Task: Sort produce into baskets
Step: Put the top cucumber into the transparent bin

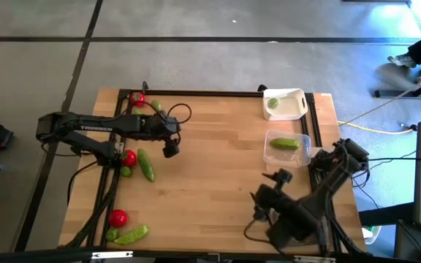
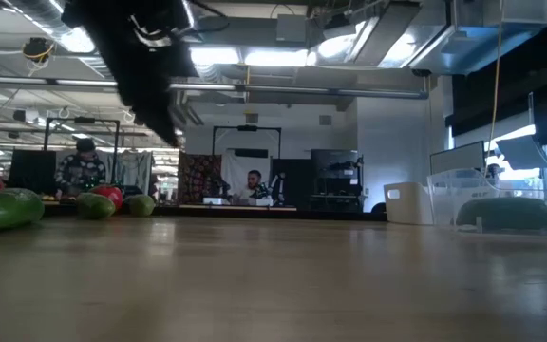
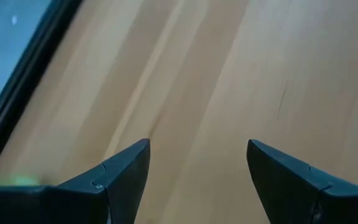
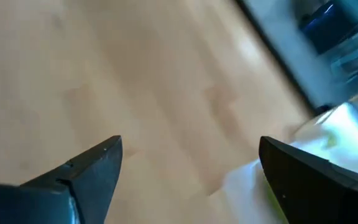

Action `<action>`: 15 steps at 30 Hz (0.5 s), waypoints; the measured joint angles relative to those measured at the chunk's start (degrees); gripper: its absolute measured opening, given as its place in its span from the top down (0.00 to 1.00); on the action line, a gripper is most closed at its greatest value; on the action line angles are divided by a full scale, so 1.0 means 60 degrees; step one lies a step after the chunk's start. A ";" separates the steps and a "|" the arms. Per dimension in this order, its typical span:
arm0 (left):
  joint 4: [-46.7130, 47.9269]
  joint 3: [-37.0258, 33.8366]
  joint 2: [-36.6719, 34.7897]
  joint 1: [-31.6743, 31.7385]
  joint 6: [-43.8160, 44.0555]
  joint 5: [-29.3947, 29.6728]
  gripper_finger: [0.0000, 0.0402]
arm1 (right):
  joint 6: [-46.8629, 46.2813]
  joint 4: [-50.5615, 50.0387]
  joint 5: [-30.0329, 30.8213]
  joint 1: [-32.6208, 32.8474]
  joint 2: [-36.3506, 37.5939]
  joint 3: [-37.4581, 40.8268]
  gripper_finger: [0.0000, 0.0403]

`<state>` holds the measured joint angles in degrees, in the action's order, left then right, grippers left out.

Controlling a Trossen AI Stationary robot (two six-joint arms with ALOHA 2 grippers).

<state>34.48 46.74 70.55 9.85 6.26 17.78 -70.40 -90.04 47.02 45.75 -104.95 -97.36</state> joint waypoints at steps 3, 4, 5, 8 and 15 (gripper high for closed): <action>0.1127 0.0011 -0.0163 0.0017 0.0150 -0.0001 0.34 | 0.0673 -0.0002 0.0572 -0.0491 0.0000 0.0401 0.11; 0.1533 0.0011 -0.0212 0.0046 0.0187 -0.0004 0.34 | 0.0915 0.0006 0.0800 -0.0644 0.0000 0.0556 0.11; 0.1903 0.0011 -0.0254 0.0084 0.0225 0.0000 0.34 | 0.1134 0.0011 0.1099 -0.0790 0.0000 0.0739 0.11; 0.2871 0.0011 -0.0271 0.0249 0.0361 0.0004 0.34 | 0.1555 0.0014 0.2485 -0.1238 0.0000 0.1462 0.11; 0.4191 0.0011 -0.0271 0.0607 -0.0074 0.0011 0.34 | 0.1566 0.0000 0.5402 -0.2579 0.0000 0.2992 0.11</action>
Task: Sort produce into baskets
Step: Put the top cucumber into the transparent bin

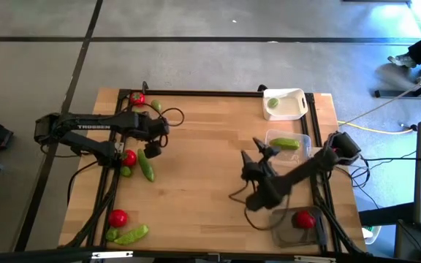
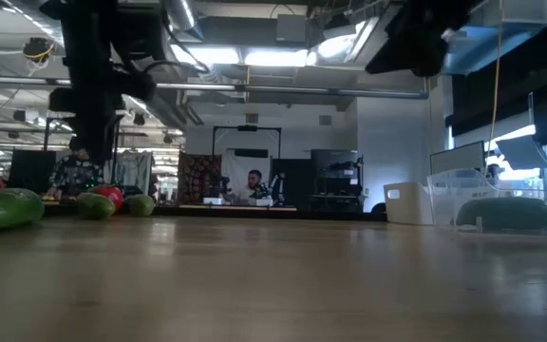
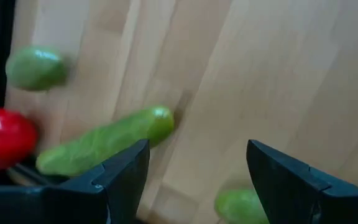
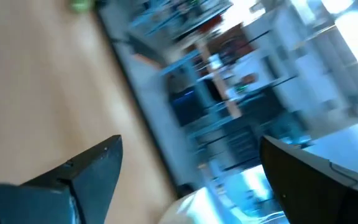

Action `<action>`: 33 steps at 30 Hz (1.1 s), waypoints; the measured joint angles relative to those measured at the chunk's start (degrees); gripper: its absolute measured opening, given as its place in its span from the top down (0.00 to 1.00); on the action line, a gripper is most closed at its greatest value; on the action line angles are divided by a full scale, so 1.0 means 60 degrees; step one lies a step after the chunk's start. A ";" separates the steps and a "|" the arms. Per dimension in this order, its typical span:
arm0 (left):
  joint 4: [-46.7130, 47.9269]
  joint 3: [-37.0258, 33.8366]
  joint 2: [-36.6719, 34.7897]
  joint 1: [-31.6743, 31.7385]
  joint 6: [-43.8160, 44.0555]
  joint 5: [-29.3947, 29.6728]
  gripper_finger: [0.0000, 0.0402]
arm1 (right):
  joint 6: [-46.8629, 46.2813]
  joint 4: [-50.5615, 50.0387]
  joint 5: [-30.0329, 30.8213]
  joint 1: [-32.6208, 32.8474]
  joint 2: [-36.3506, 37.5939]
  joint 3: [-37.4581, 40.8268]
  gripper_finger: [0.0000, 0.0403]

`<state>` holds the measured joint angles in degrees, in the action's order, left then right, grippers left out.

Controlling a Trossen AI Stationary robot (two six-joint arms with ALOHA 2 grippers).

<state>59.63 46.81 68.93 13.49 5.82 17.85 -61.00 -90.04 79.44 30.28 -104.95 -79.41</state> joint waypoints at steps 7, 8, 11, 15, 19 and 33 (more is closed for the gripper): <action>0.0617 -0.0245 0.0011 0.0221 -0.0506 0.0141 0.34 | 0.0582 0.0007 0.1233 -0.1055 0.0125 0.0217 0.11; 0.0662 -0.0286 0.0018 0.0265 -0.0539 0.0187 0.34 | 0.0613 0.0007 0.1243 -0.1148 0.0230 0.0217 0.11; 0.0671 -0.0531 0.0018 0.0377 -0.0494 0.0293 0.34 | 0.0661 0.0004 0.1143 -0.1391 0.0669 0.0217 0.11; 0.0578 -0.0554 0.0173 0.0461 -0.0487 0.0370 0.34 | 0.0077 0.0007 0.0447 -0.1610 0.0902 0.0213 0.11; 0.0347 -0.0557 0.0507 0.0550 -0.1076 0.0532 0.34 | -0.0050 0.0007 -0.0104 -0.1693 0.0914 0.0213 0.11; -0.0611 -0.0557 0.2679 0.1677 -0.4463 0.2077 0.34 | -0.0291 0.0354 -0.0510 -0.1678 0.0892 0.0213 0.11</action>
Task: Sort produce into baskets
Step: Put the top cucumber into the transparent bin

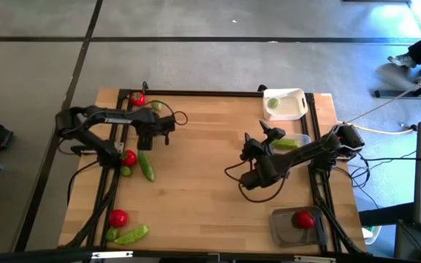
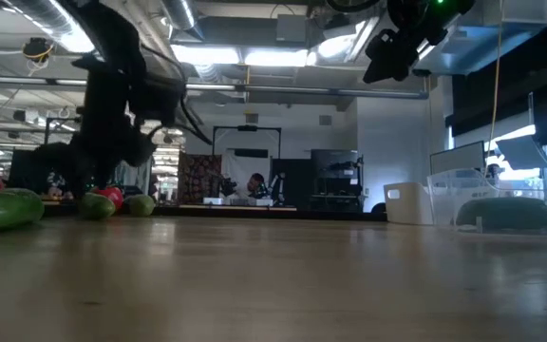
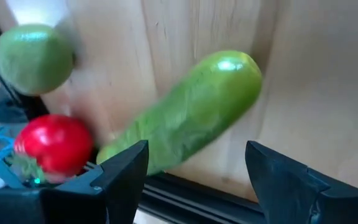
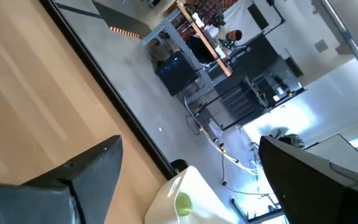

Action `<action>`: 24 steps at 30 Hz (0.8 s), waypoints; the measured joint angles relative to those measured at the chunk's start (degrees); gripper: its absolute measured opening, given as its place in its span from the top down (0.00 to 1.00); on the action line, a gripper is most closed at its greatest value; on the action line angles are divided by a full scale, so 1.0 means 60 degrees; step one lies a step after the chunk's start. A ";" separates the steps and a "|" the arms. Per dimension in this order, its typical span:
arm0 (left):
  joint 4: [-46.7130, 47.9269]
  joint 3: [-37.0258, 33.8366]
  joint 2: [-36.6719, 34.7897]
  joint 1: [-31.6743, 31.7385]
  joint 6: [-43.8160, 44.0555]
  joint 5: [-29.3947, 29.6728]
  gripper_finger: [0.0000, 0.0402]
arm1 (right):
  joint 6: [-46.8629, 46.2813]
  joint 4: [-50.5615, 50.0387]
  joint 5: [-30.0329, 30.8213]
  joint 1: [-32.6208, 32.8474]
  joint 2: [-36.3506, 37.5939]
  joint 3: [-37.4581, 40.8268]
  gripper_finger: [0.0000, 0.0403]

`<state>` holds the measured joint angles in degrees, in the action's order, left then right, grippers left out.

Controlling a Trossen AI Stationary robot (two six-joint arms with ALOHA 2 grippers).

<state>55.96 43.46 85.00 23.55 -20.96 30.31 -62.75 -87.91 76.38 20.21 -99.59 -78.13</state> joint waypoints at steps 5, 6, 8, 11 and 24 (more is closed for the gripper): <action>-0.0685 -0.0002 0.0617 0.0338 -0.0825 0.0169 0.34 | 0.0002 -0.0001 0.0018 0.0000 0.0000 0.0000 0.11; -0.0785 0.0000 0.0716 0.0386 -0.0905 0.0181 0.34 | 0.0001 0.0003 0.0022 0.0000 0.0000 0.0000 0.11; -0.0926 0.0000 0.0934 0.0478 -0.1102 0.0182 0.36 | 0.0001 0.0003 0.0022 0.0000 0.0000 0.0000 0.11; -0.0982 0.0000 0.1187 0.0580 -0.1324 0.0185 0.42 | 0.0005 0.0003 0.0019 0.0000 0.0000 0.0000 0.11; -0.0894 0.0286 0.1171 0.0434 -0.0816 -0.0025 0.62 | 0.0009 0.0238 -0.0209 0.0000 0.0000 0.0000 0.11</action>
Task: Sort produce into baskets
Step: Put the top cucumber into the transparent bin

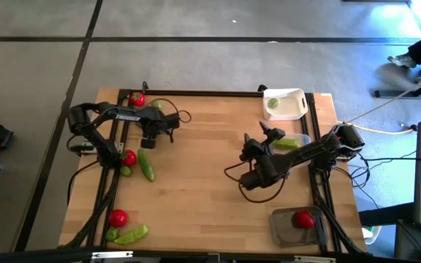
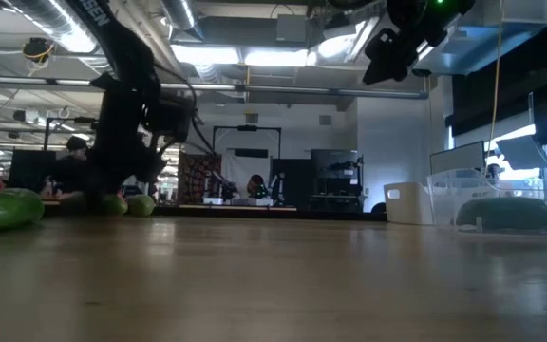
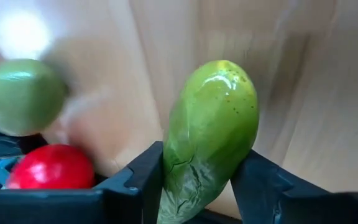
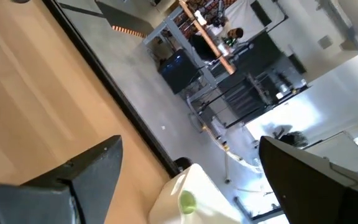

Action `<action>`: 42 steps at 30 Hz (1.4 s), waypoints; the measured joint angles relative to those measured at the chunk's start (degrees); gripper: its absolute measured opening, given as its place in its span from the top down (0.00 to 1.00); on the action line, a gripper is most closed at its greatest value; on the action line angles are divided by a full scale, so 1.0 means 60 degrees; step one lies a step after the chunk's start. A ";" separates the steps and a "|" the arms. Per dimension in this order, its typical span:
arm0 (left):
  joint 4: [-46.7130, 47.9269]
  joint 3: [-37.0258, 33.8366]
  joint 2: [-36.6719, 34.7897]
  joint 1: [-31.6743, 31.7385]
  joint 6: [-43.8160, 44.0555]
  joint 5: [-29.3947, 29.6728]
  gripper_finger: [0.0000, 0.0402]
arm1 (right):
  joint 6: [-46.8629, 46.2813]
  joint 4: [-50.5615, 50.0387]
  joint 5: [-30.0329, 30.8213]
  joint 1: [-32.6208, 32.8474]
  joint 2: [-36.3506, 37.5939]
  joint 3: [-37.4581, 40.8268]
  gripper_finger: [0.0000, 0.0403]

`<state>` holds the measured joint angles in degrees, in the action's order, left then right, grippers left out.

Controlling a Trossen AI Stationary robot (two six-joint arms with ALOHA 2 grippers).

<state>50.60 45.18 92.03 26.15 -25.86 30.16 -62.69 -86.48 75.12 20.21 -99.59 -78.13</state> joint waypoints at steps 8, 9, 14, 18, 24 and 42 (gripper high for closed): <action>0.0020 0.0951 -0.1234 -0.0484 0.0557 -0.0183 0.62 | 0.0285 0.0481 -0.0291 0.0004 -0.0004 -0.0004 0.11; 0.0010 0.1085 -0.1444 -0.0572 0.0647 -0.0325 0.62 | 0.0330 0.0460 -0.0409 0.0004 -0.0004 -0.0004 0.11; -0.0179 0.1501 -0.2560 -0.0975 0.1073 -0.1179 0.60 | 0.0753 0.0440 -0.1233 0.0004 -0.0004 -0.0044 0.11; -0.0593 0.1598 -0.3377 -0.1318 0.1573 -0.1674 0.60 | 0.0784 0.0413 -0.1428 0.0007 -0.0004 -0.0044 0.11; -0.1477 0.1601 -0.4301 -0.1798 0.2371 -0.2687 0.59 | 0.1208 0.0421 -0.1878 0.0004 0.0000 -0.0044 0.11; -0.3793 0.1601 -0.4453 -0.3323 0.3617 -0.4530 0.59 | 0.4167 0.3140 -0.3701 -0.0542 0.0015 -0.0033 0.11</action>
<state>27.84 54.78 65.31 6.22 -4.15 2.98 -37.69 -67.64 52.92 16.95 -99.50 -78.32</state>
